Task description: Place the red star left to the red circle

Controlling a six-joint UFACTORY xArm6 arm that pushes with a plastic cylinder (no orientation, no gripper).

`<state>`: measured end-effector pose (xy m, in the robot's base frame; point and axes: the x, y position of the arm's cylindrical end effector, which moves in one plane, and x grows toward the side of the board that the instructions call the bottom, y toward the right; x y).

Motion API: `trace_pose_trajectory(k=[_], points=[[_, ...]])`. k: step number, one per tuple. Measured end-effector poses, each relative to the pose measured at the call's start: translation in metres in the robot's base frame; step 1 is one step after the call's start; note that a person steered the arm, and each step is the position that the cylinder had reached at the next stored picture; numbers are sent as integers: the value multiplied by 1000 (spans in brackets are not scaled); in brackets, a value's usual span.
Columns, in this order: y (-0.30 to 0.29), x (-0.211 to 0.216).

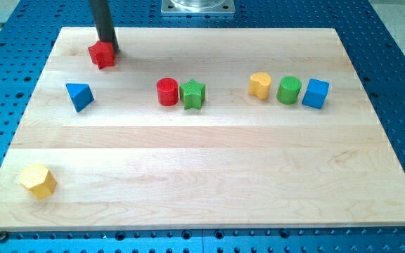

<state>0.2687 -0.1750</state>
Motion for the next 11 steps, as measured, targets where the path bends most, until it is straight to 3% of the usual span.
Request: trace_pose_trajectory(k=[2, 3, 5, 8, 9, 11], points=[[-48, -34], [-62, 3], [10, 51], [12, 81], [28, 58], [45, 96]])
